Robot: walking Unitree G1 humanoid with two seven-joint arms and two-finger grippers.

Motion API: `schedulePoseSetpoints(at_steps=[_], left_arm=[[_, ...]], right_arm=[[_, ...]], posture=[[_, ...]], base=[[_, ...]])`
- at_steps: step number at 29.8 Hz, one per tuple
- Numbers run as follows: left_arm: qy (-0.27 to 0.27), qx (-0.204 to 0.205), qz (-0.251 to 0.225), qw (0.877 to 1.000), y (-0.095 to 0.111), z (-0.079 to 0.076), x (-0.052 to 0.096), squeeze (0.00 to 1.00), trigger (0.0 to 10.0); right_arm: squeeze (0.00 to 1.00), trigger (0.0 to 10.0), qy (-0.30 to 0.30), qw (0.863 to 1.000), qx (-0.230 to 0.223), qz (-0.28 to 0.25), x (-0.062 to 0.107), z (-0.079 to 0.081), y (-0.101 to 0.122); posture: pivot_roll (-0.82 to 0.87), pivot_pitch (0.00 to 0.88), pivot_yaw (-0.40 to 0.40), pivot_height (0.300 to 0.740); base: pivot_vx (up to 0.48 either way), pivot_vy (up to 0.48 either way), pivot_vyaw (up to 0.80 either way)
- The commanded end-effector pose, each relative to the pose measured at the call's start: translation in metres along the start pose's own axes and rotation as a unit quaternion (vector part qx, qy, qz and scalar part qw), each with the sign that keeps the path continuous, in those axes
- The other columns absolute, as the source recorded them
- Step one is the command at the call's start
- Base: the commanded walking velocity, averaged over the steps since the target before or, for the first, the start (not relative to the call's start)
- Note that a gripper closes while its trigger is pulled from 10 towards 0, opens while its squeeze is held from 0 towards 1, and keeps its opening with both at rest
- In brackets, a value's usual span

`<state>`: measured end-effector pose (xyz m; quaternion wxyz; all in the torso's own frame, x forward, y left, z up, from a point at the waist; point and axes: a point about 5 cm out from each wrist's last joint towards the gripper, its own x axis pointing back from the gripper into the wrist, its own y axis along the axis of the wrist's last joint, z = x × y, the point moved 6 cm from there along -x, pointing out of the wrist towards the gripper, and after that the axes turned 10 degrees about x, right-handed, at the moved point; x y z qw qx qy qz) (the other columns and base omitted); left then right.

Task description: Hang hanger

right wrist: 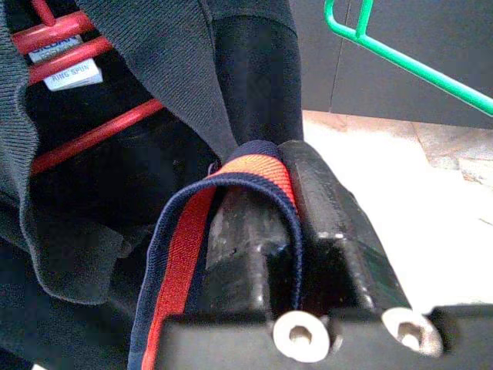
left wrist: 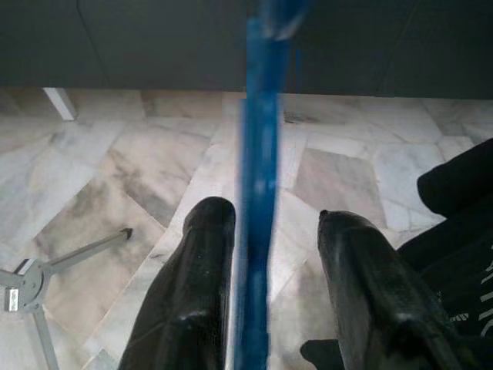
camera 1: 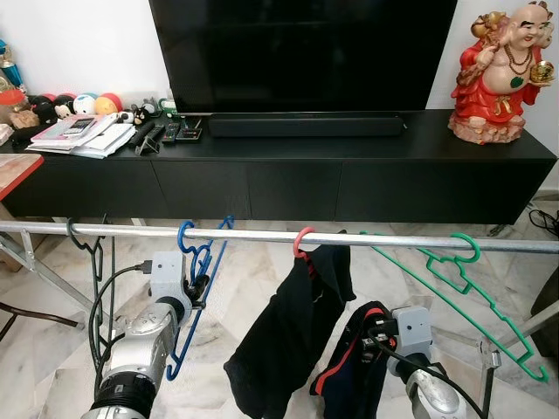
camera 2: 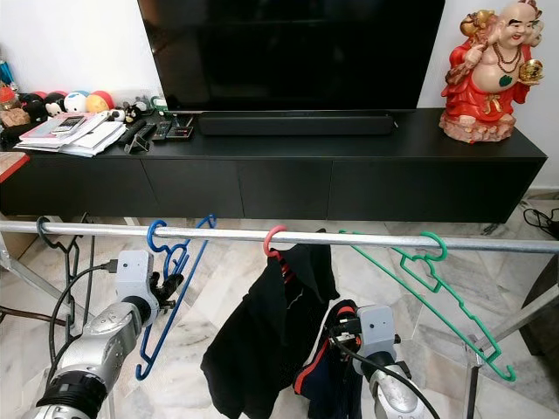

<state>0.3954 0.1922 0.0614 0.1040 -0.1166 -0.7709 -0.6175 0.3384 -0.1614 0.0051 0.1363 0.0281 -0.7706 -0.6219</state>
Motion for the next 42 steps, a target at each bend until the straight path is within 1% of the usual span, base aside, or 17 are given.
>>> schedulePoseSetpoints(at_steps=[1, 3, 7, 12, 19, 29, 31, 32, 33, 34, 36, 41, 42], left_arm=[[-0.004, -0.006, -0.002, 1.0, 0.005, -0.003, 0.0, 0.0, 0.0], [-0.008, 0.001, 0.001, 1.0, 0.002, -0.008, -0.001, 0.0, 0.0], [0.002, 0.0, 0.001, 1.0, 0.001, -0.007, -0.001, 0.0, 0.0], [0.022, -0.018, 0.002, 1.0, 0.001, -0.001, 0.0, 0.0, 0.0], [0.022, -0.044, 0.003, 0.999, -0.001, -0.002, 0.001, 0.0, 0.0], [0.03, -0.04, 0.009, 0.999, -0.008, -0.002, 0.002, 0.0, 0.0], [0.036, -0.036, 0.004, 0.999, -0.007, -0.001, 0.003, 0.0, 0.0], [0.045, -0.025, -0.016, 0.999, 0.0, 0.001, 0.003, 0.0, 0.0], [0.045, -0.025, -0.016, 0.999, 0.0, 0.001, 0.003, 0.0, 0.0], [0.048, -0.015, -0.042, 0.998, 0.009, 0.001, 0.004, 0.0, 0.0], [0.047, -0.015, -0.068, 0.996, 0.019, 0.001, 0.005, 0.0, 0.0], [0.049, -0.027, -0.063, 0.996, 0.015, 0.002, 0.007, 0.0, 0.0], [0.046, -0.027, -0.069, 0.996, 0.016, 0.001, 0.008, 0.0, 0.0]], right_arm=[[0.0, 10.0, 0.003, 1.0, 0.003, -0.009, 0.0, 0.003, 0.002], [0.0, 10.0, 0.002, 1.0, 0.003, -0.009, 0.0, 0.002, 0.003], [0.0, 10.0, 0.0, 1.0, 0.003, -0.009, 0.0, 0.001, 0.003], [0.0, 10.0, 0.0, 1.0, 0.002, -0.008, 0.0, 0.002, 0.002], [0.0, 10.0, 0.0, 1.0, 0.002, -0.009, -0.001, 0.003, 0.003], [0.0, 10.0, -0.001, 1.0, 0.002, -0.007, 0.0, 0.003, 0.002], [0.0, 10.0, -0.001, 1.0, 0.002, -0.007, 0.0, 0.002, 0.002], [0.0, 10.0, -0.001, 1.0, 0.002, -0.007, 0.0, 0.002, 0.002], [0.0, 10.0, -0.001, 1.0, 0.002, -0.007, 0.0, 0.002, 0.002], [0.0, 10.0, -0.001, 1.0, 0.002, -0.007, 0.0, 0.002, 0.002], [0.0, 10.0, -0.001, 1.0, 0.002, -0.008, 0.0, 0.002, 0.002], [0.0, 10.0, -0.001, 1.0, 0.003, -0.008, 0.0, 0.003, 0.002], [0.0, 10.0, -0.001, 1.0, 0.002, -0.008, 0.0, 0.003, 0.003]], posture=[[0.03, 0.001, 0.03, 0.74], [0.03, 0.014, 0.03, 0.74], [0.03, 0.022, 0.028, 0.74], [0.04, 0.031, 0.027, 0.74], [0.04, 0.036, 0.03, 0.74], [0.03, 0.04, 0.028, 0.74], [0.03, 0.041, 0.028, 0.74], [0.03, 0.042, 0.027, 0.74], [0.03, 0.042, 0.027, 0.74], [0.03, 0.042, 0.025, 0.74], [0.04, 0.042, 0.026, 0.74], [0.03, 0.043, 0.026, 0.74], [0.03, 0.043, 0.026, 0.74]], base=[[0.0, 0.0, 0.0], [0.0, 0.0, 0.0], [0.0, 0.0, 0.0], [0.0, 0.0, 0.0], [0.0, 0.0, 0.0], [0.0, 0.0, 0.0], [0.0, 0.0, 0.0], [0.0, 0.0, 0.0], [0.0, 0.0, 0.0], [0.0, 0.0, 0.0], [0.0, 0.0, 0.0], [0.0, 0.0, 0.0], [0.0, 0.0, 0.0]])
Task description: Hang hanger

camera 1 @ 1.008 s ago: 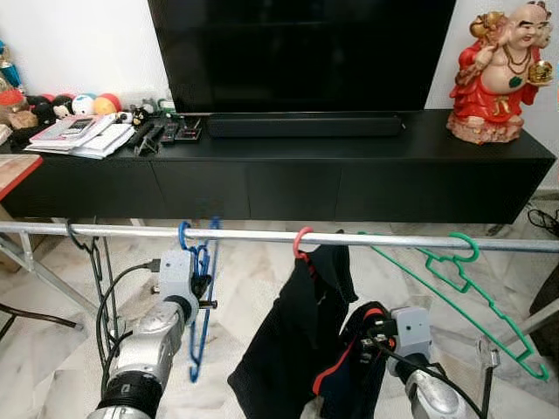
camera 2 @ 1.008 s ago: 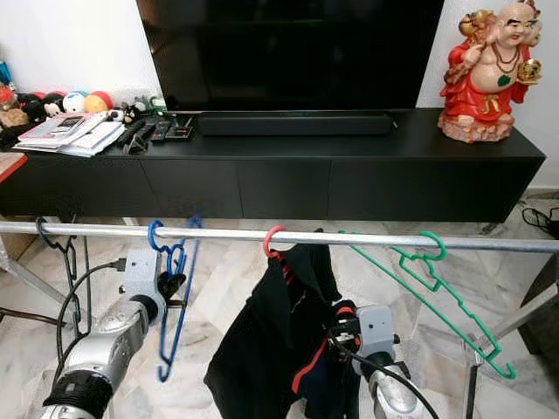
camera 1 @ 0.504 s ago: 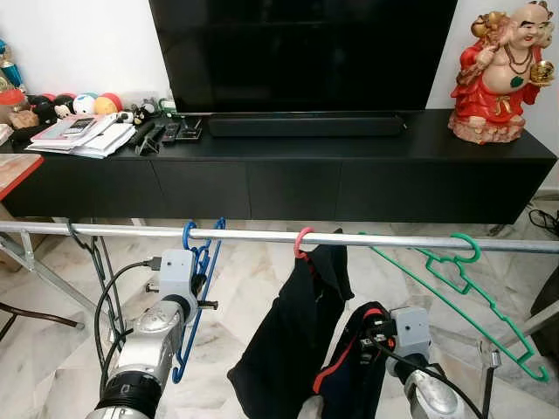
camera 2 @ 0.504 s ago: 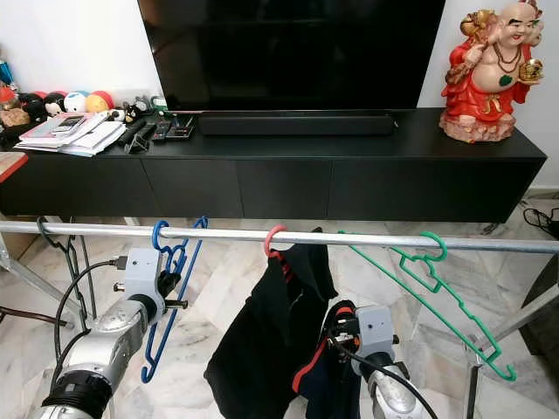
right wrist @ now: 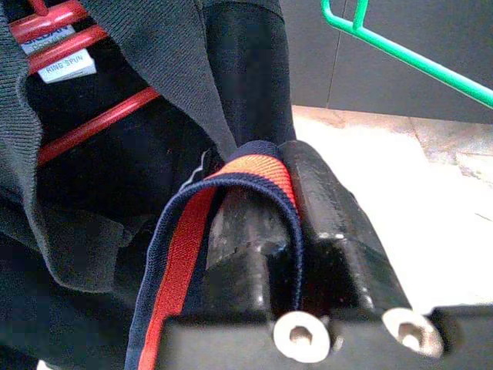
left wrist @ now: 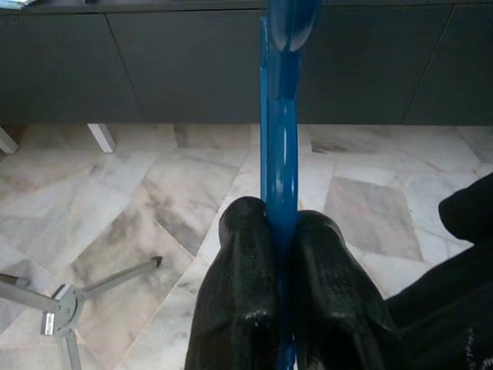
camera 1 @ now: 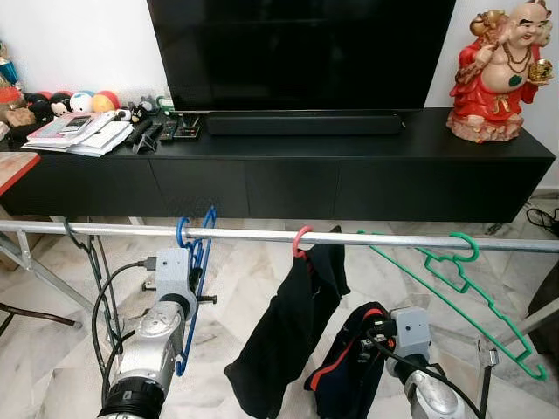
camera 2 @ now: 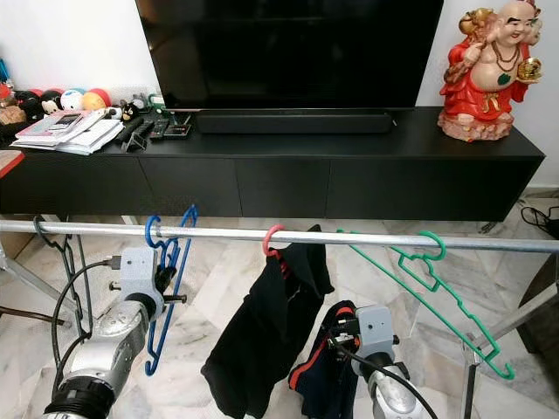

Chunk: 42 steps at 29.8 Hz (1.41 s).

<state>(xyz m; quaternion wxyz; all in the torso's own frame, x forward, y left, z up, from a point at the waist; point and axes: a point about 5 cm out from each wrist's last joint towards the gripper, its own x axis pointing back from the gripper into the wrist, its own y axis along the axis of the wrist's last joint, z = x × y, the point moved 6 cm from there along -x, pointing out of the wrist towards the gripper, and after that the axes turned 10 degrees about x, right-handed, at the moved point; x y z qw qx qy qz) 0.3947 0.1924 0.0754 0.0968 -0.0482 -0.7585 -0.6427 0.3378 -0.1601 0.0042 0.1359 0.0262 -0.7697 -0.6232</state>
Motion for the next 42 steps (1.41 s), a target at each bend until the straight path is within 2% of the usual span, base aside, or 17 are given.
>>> schedulePoseSetpoints(at_steps=[1, 5, 11, 15, 21, 24, 26, 27, 28, 31, 33, 35, 37, 38, 40, 41, 42], left_arm=[[0.005, -0.006, -0.011, 1.0, 0.003, 0.005, 0.003, 0.0, 0.0], [-0.008, -0.012, -0.03, 0.999, 0.004, 0.003, 0.01, 0.0, 0.0], [0.0, -0.04, -0.005, 0.999, -0.026, 0.019, 0.028, 0.0, 0.0], [0.011, -0.03, -0.012, 0.999, -0.038, 0.03, 0.04, 0.0, 0.0], [0.018, -0.022, -0.01, 1.0, -0.05, 0.035, 0.046, 0.0, 0.0], [0.023, -0.034, 0.011, 0.999, -0.065, 0.039, 0.051, 0.0, 0.0], [0.03, -0.033, 0.043, 0.998, -0.083, 0.045, 0.054, 0.0, 0.0], [0.034, -0.033, 0.062, 0.997, -0.092, 0.048, 0.056, 0.0, 4.2], [0.037, -0.035, 0.084, 0.995, -0.104, 0.051, 0.058, 0.0, 10.0], [0.056, -0.031, 0.145, 0.987, -0.136, 0.064, 0.07, 0.0, 10.0], [0.061, -0.028, 0.156, 0.986, -0.141, 0.066, 0.072, 0.0, 10.0], [0.07, -0.033, 0.185, 0.98, -0.156, 0.071, 0.08, 0.0, 10.0], [0.074, -0.056, 0.23, 0.969, -0.175, 0.077, 0.091, 0.0, 10.0], [0.074, -0.056, 0.23, 0.969, -0.175, 0.077, 0.091, 0.0, 10.0], [0.074, -0.077, 0.268, 0.957, -0.19, 0.082, 0.102, 0.0, 10.0], [0.074, -0.077, 0.268, 0.957, -0.19, 0.082, 0.102, 0.0, 10.0], [0.076, -0.093, 0.294, 0.948, -0.201, 0.088, 0.113, 0.0, 10.0]], right_arm=[[0.0, 10.0, 0.001, 1.0, 0.004, -0.009, 0.0, 0.001, 0.003], [0.0, 10.0, 0.0, 1.0, 0.004, -0.009, 0.0, 0.001, 0.003], [0.0, 10.0, 0.0, 1.0, 0.003, -0.009, 0.0, 0.002, 0.003], [0.0, 10.0, -0.001, 1.0, 0.003, -0.011, 0.001, 0.002, 0.003], [0.0, 10.0, -0.005, 1.0, 0.003, -0.012, 0.002, 0.0, 0.003], [0.0, 10.0, -0.006, 1.0, 0.003, -0.012, 0.002, 0.0, 0.002], [0.0, 10.0, -0.007, 1.0, 0.002, -0.012, 0.003, 0.0, 0.002], [0.0, 10.0, -0.007, 1.0, 0.002, -0.012, 0.003, 0.0, 0.002], [0.0, 10.0, -0.008, 1.0, 0.002, -0.011, 0.003, 0.0, 0.001], [0.0, 10.0, -0.011, 1.0, 0.002, -0.013, 0.003, -0.002, 0.003], [0.0, 10.0, -0.011, 1.0, 0.002, -0.014, 0.003, -0.002, 0.003], [0.0, 10.0, -0.014, 1.0, 0.003, -0.016, 0.002, -0.004, 0.005], [0.0, 10.0, -0.014, 1.0, 0.004, -0.018, 0.001, -0.004, 0.006], [0.0, 10.0, -0.014, 1.0, 0.004, -0.018, 0.001, -0.004, 0.006], [0.0, 10.0, -0.018, 1.0, 0.004, -0.019, 0.001, -0.005, 0.007], [0.0, 10.0, -0.018, 1.0, 0.004, -0.019, 0.001, -0.005, 0.007], [0.0, 10.0, -0.025, 0.999, 0.004, -0.021, 0.001, -0.007, 0.008]], posture=[[0.03, 0.043, 0.026, 0.74], [0.03, 0.045, 0.031, 0.74], [0.04, 0.049, 0.033, 0.74], [0.04, 0.05, 0.034, 0.74], [0.03, 0.052, 0.041, 0.74], [0.03, 0.052, 0.042, 0.74], [0.03, 0.053, 0.043, 0.74], [0.04, 0.053, 0.042, 0.74], [0.04, 0.052, 0.043, 0.74], [0.03, 0.051, 0.045, 0.74], [0.03, 0.051, 0.045, 0.74], [0.03, 0.05, 0.044, 0.74], [0.03, 0.047, 0.05, 0.74], [0.03, 0.047, 0.05, 0.74], [0.02, 0.041, 0.057, 0.74], [0.02, 0.041, 0.057, 0.74], [0.02, 0.037, 0.063, 0.74]], base=[[0.0, 0.0, 0.0], [0.0, 0.0, 0.0], [0.0, 0.0, 0.0], [0.0, 0.0, 0.0], [0.0, 0.0, 0.0], [0.0, 0.0, 0.0], [0.0, 0.0, 0.0], [0.0, 0.0, 0.0], [0.0, 0.0, 0.0], [0.0, 0.0, 0.0], [0.0, 0.0, 0.0], [0.0, 0.0, 0.0], [0.0, 0.0, 0.0], [0.0, 0.0, 0.0], [0.0, 0.0, 0.0], [0.0, 0.0, 0.0], [0.0, 0.0, 0.0]])
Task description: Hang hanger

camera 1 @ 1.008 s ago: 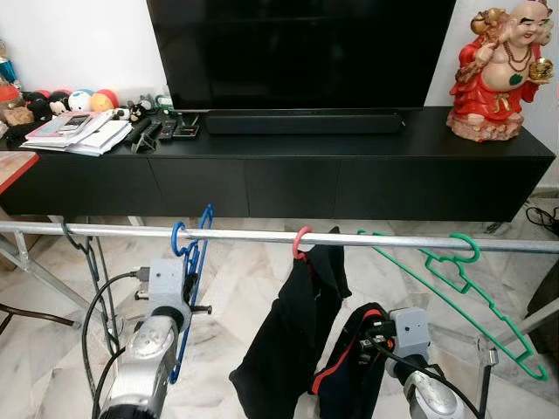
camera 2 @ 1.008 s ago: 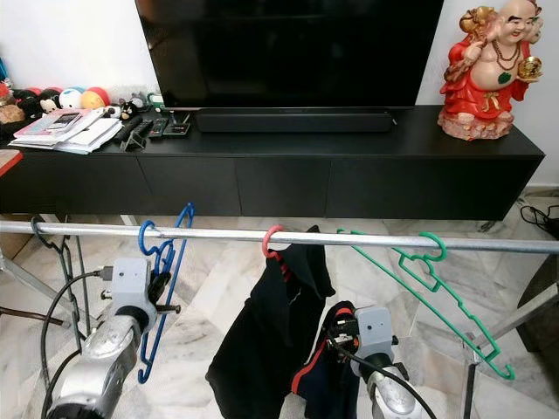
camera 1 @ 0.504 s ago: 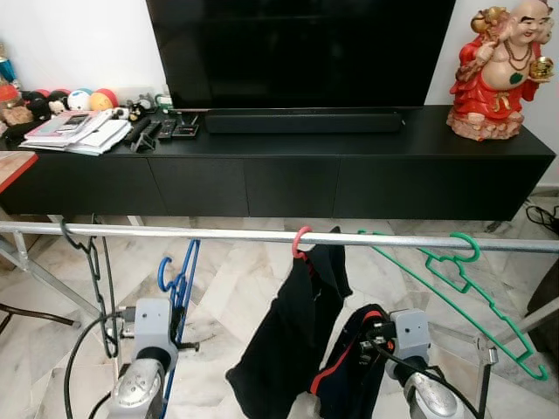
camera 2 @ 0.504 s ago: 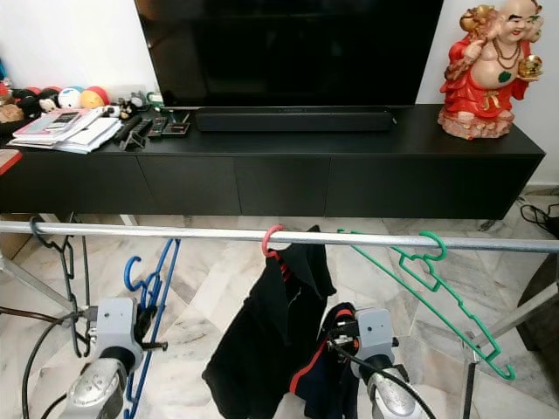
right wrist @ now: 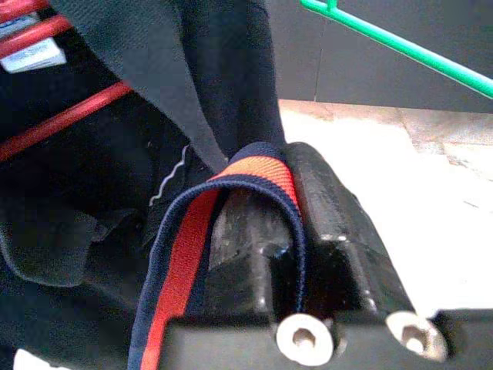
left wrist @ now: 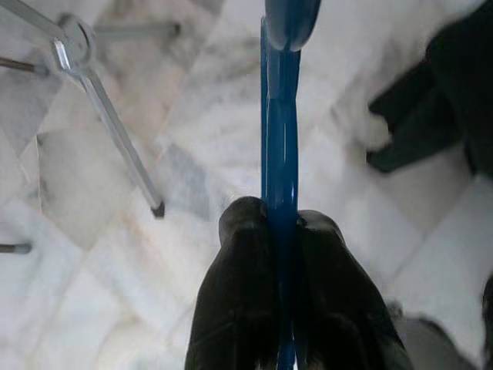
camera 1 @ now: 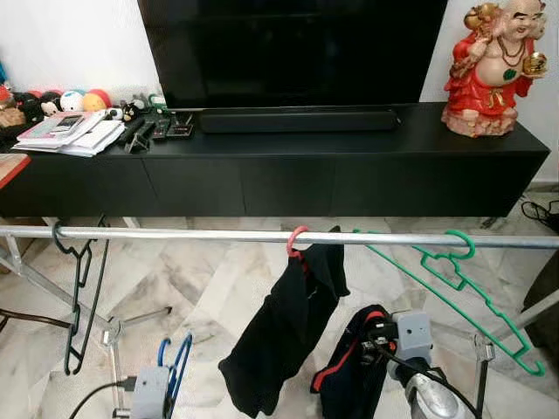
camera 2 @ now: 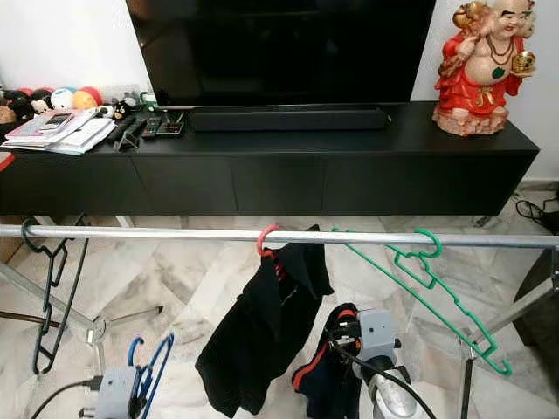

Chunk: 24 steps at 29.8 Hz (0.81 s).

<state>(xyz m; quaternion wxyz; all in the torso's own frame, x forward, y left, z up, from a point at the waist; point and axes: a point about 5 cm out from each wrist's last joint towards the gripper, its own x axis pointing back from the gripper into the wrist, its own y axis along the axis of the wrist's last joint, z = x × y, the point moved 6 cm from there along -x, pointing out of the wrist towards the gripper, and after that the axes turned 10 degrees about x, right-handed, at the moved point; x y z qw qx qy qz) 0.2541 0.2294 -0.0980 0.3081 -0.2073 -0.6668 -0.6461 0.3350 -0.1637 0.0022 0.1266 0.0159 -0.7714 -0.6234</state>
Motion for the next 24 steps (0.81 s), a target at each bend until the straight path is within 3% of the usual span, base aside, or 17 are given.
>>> schedulePoseSetpoints(at_steps=[1, 8, 15, 24], left_arm=[[0.016, -0.029, 0.042, 0.999, -0.023, 0.014, 0.005, 0.0, 10.0], [0.035, -0.01, 0.055, 0.998, -0.034, 0.024, 0.009, 0.0, 10.0], [0.025, 0.006, 0.072, 0.997, -0.049, 0.009, 0.011, 0.0, 10.0], [0.02, 0.011, 0.065, 0.998, -0.044, 0.002, 0.009, 0.0, 10.0]], right_arm=[[0.0, 10.0, -0.013, 1.0, 0.004, -0.024, -0.002, -0.005, 0.011], [0.0, 10.0, -0.016, 1.0, 0.005, -0.022, -0.001, -0.006, 0.009], [0.0, 10.0, -0.012, 1.0, 0.006, -0.022, -0.002, -0.004, 0.01], [0.0, 10.0, -0.009, 1.0, 0.009, -0.021, -0.003, -0.005, 0.01]], posture=[[0.02, 0.037, 0.063, 0.74], [0.02, 0.021, 0.061, 0.74], [0.01, 0.001, 0.055, 0.74], [0.01, 0.0, 0.048, 0.74]], base=[[0.0, 0.0, 0.0], [0.0, 0.0, 0.0], [-0.142, 0.0, 0.0], [-0.299, 0.0, 0.0]])
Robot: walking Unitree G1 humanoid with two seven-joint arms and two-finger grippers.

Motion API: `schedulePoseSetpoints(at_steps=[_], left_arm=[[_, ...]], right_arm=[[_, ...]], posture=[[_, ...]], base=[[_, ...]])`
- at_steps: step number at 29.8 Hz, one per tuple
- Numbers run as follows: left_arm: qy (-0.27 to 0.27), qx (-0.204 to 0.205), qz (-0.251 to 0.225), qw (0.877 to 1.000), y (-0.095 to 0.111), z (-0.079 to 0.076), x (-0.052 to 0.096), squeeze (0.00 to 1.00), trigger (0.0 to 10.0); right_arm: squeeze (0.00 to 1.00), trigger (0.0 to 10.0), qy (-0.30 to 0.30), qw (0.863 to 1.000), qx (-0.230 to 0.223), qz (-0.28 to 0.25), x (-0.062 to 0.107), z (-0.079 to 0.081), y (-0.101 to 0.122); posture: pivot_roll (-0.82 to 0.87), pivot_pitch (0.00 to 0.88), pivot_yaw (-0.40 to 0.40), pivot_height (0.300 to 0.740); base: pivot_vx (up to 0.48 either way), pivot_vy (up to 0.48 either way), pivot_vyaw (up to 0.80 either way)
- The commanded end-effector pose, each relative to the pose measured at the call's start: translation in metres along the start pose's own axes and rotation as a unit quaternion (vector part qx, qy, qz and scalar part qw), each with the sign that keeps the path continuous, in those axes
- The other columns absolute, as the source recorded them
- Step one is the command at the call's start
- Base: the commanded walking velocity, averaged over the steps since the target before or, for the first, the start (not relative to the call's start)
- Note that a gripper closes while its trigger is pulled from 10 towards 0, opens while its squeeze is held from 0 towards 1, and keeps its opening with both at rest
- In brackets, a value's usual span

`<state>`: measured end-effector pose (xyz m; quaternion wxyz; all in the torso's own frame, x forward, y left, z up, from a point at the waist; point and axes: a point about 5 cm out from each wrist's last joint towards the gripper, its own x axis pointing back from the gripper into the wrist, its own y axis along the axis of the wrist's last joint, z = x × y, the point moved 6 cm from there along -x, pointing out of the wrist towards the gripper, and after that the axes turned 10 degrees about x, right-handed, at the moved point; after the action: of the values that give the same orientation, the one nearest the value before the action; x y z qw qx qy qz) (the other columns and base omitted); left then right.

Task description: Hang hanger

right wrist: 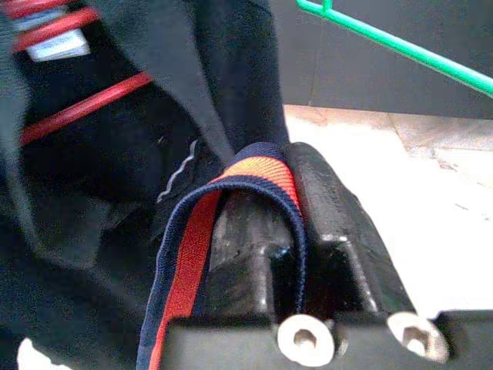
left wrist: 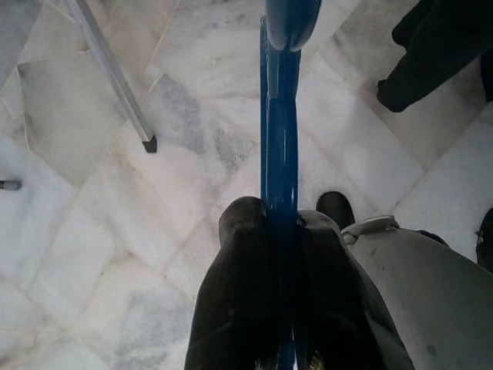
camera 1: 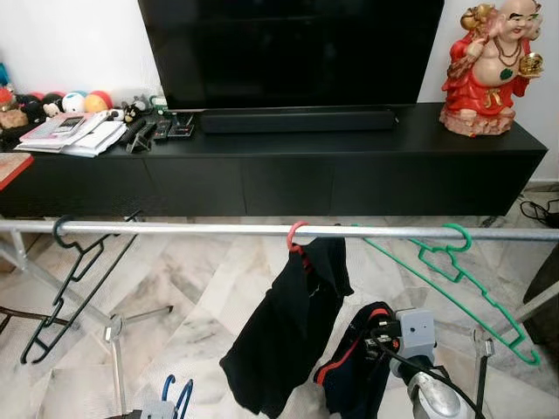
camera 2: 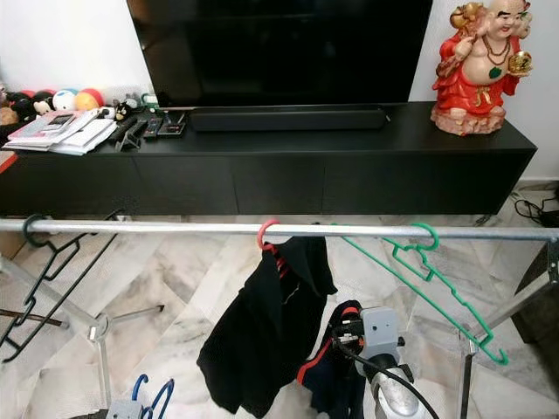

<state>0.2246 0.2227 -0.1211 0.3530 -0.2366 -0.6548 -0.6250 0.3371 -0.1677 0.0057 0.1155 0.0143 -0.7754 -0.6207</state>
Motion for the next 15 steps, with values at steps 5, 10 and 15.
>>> schedulePoseSetpoints(at_steps=[5, 10, 15], left_arm=[[0.012, 0.008, 0.005, 1.0, -0.0046, 0.0071, 0.0012, 0.0, 10.0], [0.019, 0.011, 0.009, 1.0, -0.0077, 0.0116, 0.0022, 0.0, 10.0], [0.019, 0.012, 0.012, 1.0, -0.0116, 0.011, 0.003, 0.0, 10.0]], right_arm=[[0.0, 10.0, -0.001, 1.0, 0.005, -0.016, -0.0028, -0.0009, 0.008], [0.0, 10.0, -0.001, 1.0, 0.004, -0.015, -0.0024, -0.0004, 0.0074], [0.0, 10.0, -0.002, 1.0, 0.002, -0.016, -0.0029, -0.0001, 0.0081]], posture=[[0.02, 0.01, 0.047, 0.74], [0.02, 0.024, 0.046, 0.74], [0.02, 0.033, 0.045, 0.74]], base=[[-0.332, 0.0, 0.0], [-0.335, 0.0, 0.0], [-0.337, 0.0, 0.0]])
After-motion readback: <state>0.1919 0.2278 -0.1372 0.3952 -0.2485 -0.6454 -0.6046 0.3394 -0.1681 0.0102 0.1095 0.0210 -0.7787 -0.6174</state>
